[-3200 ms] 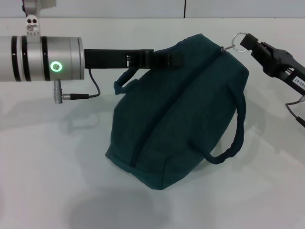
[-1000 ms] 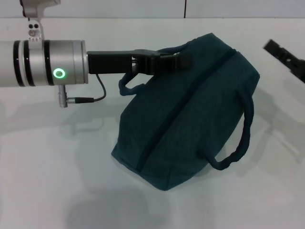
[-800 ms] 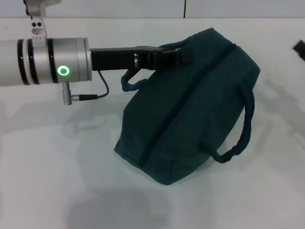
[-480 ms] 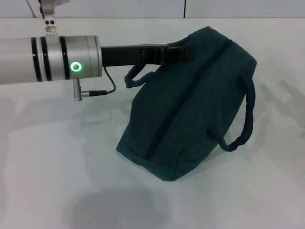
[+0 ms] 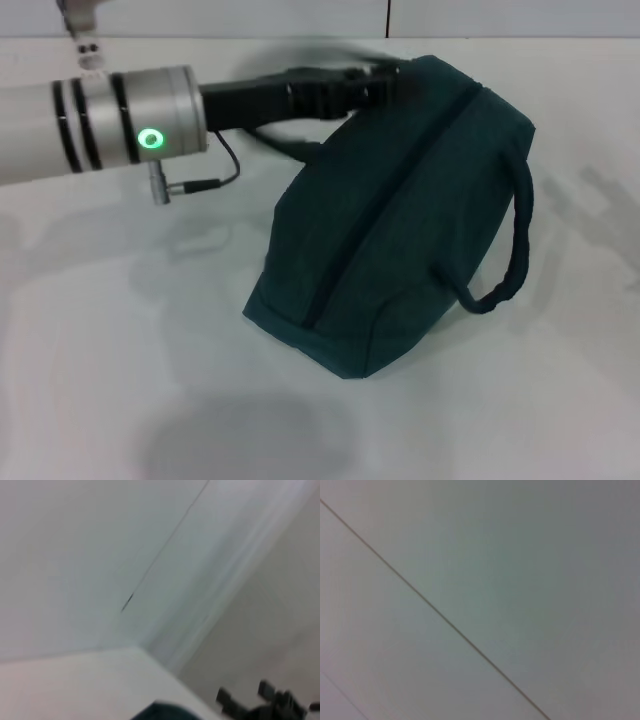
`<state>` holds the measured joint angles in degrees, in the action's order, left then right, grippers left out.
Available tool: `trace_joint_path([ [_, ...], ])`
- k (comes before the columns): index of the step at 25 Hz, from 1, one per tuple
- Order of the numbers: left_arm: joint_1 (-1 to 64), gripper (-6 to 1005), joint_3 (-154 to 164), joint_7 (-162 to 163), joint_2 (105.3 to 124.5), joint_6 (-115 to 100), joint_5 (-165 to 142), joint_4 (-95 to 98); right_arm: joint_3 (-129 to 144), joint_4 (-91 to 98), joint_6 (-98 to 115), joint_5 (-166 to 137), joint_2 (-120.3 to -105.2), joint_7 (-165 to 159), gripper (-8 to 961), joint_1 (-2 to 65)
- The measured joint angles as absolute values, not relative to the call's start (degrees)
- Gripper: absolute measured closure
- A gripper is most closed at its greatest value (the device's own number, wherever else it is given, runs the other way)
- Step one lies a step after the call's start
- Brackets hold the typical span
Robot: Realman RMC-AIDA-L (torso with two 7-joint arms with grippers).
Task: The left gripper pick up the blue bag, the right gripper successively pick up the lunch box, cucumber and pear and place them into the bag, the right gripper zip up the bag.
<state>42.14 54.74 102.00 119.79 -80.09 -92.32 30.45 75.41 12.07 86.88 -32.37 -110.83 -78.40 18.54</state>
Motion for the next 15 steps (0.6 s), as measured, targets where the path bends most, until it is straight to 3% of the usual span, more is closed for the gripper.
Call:
trace_joint_path([
  [11, 32.9, 344, 54.2, 96.4, 118.91, -82.3, -78.4, 38.1, 75.5, 12.7, 92.5, -33.7, -109.29, -75.0, 97, 18.9],
  [15, 30.2, 263, 53.9, 95.8, 117.0, -86.7, -77.7, 40.3, 75.4, 13.8, 96.8, -36.7, -107.82, -70.7, 94, 20.5],
])
